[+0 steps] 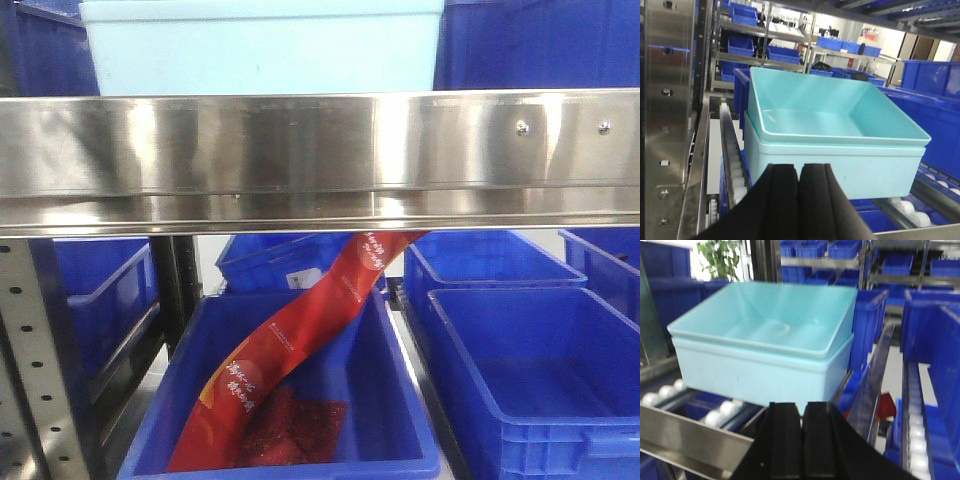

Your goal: Move two blue bins to right shelf middle

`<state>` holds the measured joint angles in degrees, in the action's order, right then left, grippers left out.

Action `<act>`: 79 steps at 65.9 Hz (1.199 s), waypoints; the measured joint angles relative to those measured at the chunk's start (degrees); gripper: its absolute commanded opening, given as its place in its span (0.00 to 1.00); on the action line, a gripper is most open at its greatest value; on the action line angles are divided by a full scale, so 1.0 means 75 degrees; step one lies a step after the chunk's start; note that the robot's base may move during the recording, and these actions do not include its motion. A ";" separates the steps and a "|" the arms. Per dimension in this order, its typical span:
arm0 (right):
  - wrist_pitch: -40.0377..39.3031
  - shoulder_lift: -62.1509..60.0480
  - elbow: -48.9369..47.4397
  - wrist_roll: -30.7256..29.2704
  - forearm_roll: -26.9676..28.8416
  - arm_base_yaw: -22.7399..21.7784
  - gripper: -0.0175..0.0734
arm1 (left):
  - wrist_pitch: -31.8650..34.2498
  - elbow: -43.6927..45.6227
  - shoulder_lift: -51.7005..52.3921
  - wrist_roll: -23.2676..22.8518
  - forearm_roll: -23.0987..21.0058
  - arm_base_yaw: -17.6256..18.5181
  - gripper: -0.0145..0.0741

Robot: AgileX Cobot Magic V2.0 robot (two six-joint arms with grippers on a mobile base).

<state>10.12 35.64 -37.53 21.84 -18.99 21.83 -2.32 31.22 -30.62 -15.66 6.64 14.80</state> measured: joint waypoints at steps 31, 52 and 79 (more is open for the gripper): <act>-0.0117 -0.0100 0.0000 0.0000 0.0000 0.0000 0.01 | -0.0048 0.0000 0.0006 0.0000 0.0000 0.0000 0.04; 0.0450 -0.2134 0.1437 -0.1659 0.0427 -0.0843 0.01 | -0.0048 0.0000 0.0006 0.0000 0.0000 0.0000 0.04; -0.0155 -0.4381 0.4142 -0.2985 0.2341 -0.3163 0.01 | -0.0048 0.0000 0.0006 0.0000 0.0000 0.0000 0.04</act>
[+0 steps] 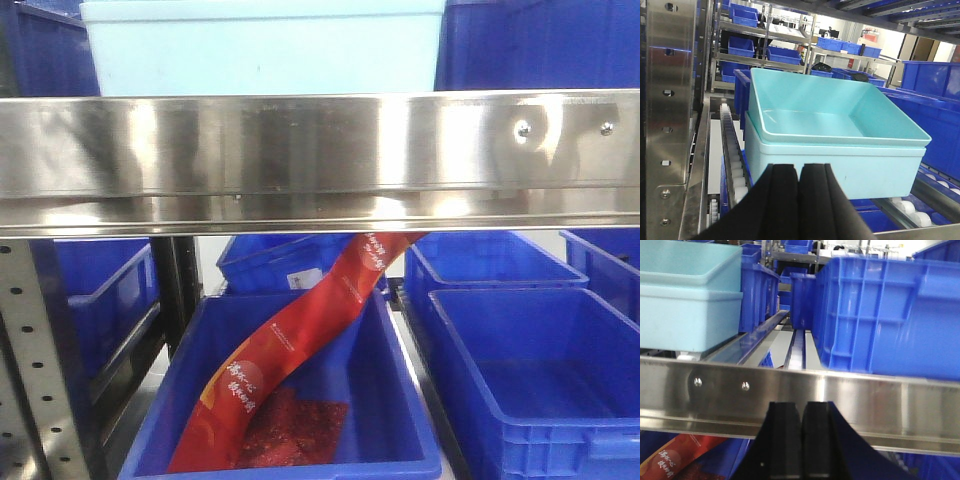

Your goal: Move two blue bins to right shelf middle

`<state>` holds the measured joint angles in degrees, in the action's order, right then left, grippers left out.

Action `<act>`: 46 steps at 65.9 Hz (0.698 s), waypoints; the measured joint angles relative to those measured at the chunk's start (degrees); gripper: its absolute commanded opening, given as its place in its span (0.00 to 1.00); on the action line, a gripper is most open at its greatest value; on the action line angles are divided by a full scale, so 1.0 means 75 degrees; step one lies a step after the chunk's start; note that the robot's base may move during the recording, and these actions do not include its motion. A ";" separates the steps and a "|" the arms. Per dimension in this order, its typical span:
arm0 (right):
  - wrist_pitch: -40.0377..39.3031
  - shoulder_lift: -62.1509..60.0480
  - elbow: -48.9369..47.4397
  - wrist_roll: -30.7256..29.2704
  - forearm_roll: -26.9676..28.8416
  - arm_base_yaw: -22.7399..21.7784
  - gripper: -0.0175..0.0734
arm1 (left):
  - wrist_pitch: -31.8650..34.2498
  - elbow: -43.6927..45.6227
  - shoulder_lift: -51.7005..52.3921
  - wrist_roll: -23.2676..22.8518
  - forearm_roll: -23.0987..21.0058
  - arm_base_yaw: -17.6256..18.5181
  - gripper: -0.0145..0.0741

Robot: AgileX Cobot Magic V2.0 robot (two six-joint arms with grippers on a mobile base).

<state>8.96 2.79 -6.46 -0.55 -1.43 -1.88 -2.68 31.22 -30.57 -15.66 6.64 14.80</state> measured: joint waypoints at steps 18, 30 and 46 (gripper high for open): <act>-0.0521 -0.0203 0.0838 -0.0040 0.0084 -0.0014 0.01 | 0.0000 0.0000 0.0000 0.0000 0.0000 0.0000 0.04; -0.0859 -0.0345 0.0855 -0.0040 0.0084 -0.0014 0.01 | 0.0000 0.0000 0.0012 0.0000 0.0000 0.0000 0.04; -0.0894 -0.0345 0.0855 -0.0040 0.0084 -0.0014 0.01 | 0.0000 0.0000 0.0012 0.0000 0.0000 0.0000 0.04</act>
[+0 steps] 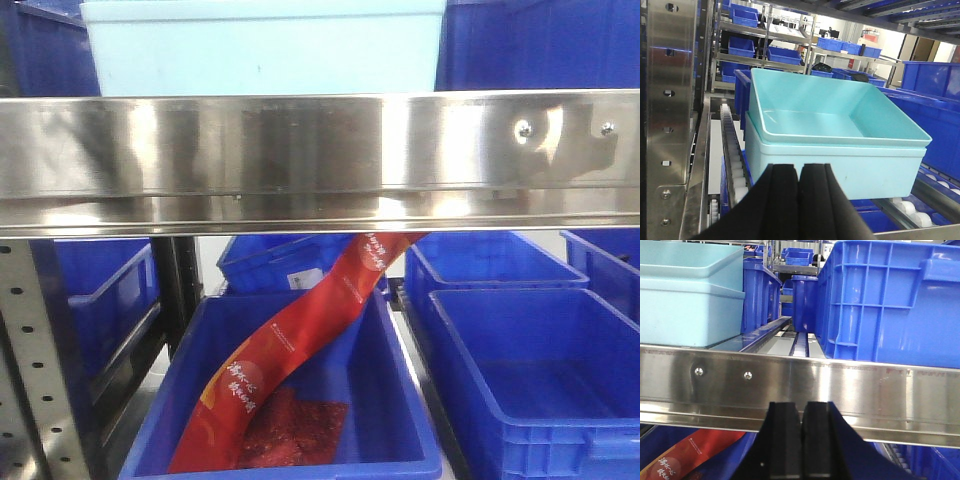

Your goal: Move two blue bins to right shelf middle

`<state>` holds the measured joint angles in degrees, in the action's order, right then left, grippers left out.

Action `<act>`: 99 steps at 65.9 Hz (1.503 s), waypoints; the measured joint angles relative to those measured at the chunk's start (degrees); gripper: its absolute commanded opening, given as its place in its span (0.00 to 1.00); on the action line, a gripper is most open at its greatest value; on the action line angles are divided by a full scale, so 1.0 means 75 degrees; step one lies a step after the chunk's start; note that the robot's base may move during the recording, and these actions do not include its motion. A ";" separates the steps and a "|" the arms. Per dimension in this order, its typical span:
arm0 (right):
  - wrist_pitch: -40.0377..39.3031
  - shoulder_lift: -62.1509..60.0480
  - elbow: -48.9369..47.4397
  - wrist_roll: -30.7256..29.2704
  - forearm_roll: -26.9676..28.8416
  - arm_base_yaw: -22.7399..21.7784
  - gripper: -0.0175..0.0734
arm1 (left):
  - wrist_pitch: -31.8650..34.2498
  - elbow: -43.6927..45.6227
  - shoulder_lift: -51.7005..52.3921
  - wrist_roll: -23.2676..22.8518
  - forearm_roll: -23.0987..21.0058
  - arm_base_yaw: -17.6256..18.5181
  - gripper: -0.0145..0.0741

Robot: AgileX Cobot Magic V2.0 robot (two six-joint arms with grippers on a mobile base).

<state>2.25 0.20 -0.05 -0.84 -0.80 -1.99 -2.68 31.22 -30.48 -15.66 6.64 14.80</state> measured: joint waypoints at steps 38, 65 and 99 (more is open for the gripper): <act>-0.0014 0.0000 0.0000 0.0000 0.0000 0.0000 0.01 | -0.0015 -0.0073 0.0084 0.0000 0.0298 0.0000 0.04; -0.0014 0.0000 0.0000 0.0000 0.0000 0.0000 0.01 | 0.0136 -0.2993 0.2677 0.0462 -0.0047 -0.1768 0.04; -0.0014 0.0000 0.0007 0.0000 0.0000 0.0000 0.01 | 0.0358 -0.4164 0.4018 0.0955 -0.0122 -0.1973 0.04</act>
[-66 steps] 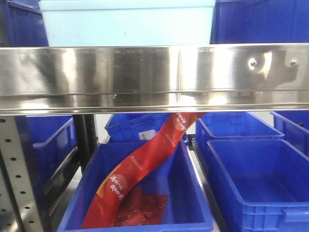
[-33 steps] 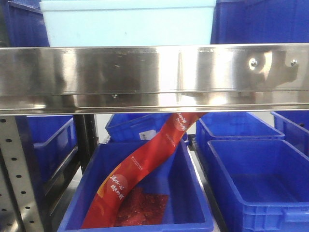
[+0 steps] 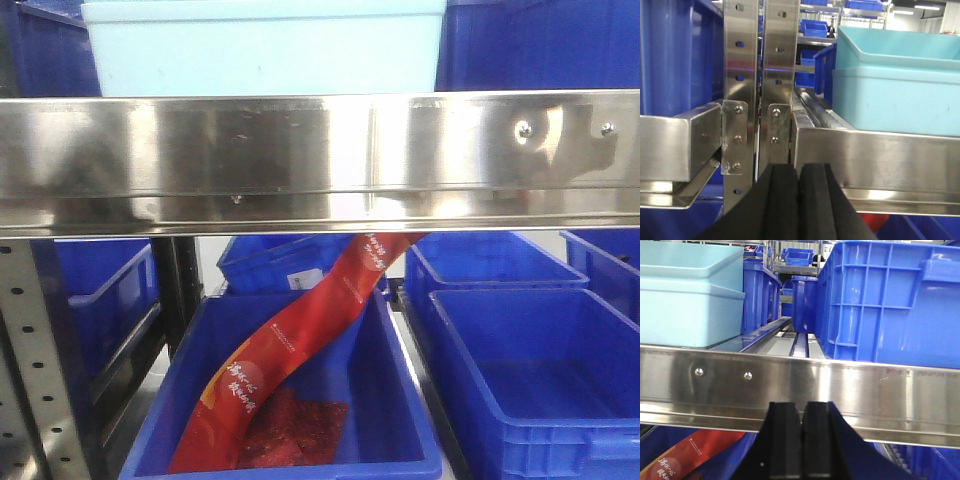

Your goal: Move two blue bins to right shelf middle

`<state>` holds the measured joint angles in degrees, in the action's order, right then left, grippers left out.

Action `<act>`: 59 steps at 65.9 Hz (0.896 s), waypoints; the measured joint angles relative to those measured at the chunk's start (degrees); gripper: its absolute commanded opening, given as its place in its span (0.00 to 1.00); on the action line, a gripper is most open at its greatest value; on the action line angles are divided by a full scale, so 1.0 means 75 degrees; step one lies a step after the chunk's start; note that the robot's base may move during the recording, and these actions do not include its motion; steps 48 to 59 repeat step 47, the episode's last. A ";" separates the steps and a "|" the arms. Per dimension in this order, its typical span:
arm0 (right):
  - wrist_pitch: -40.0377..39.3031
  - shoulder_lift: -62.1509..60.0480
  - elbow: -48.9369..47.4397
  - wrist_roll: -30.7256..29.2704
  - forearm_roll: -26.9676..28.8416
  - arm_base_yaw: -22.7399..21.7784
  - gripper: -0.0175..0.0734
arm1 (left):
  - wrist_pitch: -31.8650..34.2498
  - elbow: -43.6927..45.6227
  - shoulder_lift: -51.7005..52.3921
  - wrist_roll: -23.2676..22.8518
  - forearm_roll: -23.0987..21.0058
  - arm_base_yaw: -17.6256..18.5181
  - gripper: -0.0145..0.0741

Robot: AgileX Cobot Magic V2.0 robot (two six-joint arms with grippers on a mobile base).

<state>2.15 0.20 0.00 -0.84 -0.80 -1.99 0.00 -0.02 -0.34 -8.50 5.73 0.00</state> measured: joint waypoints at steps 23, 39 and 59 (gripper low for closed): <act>0.0000 0.0000 0.0000 0.0000 0.0000 0.0000 0.01 | 0.0000 0.0000 0.0000 0.0030 0.0000 0.0000 0.04; 0.0000 0.0000 0.0000 0.0000 0.0000 0.0000 0.01 | 0.0000 0.0000 0.0000 0.0030 0.0000 0.0000 0.04; 0.0000 0.0000 0.0000 0.0000 0.0000 0.0000 0.01 | 0.0000 0.0000 0.0000 0.0030 0.0000 0.0000 0.04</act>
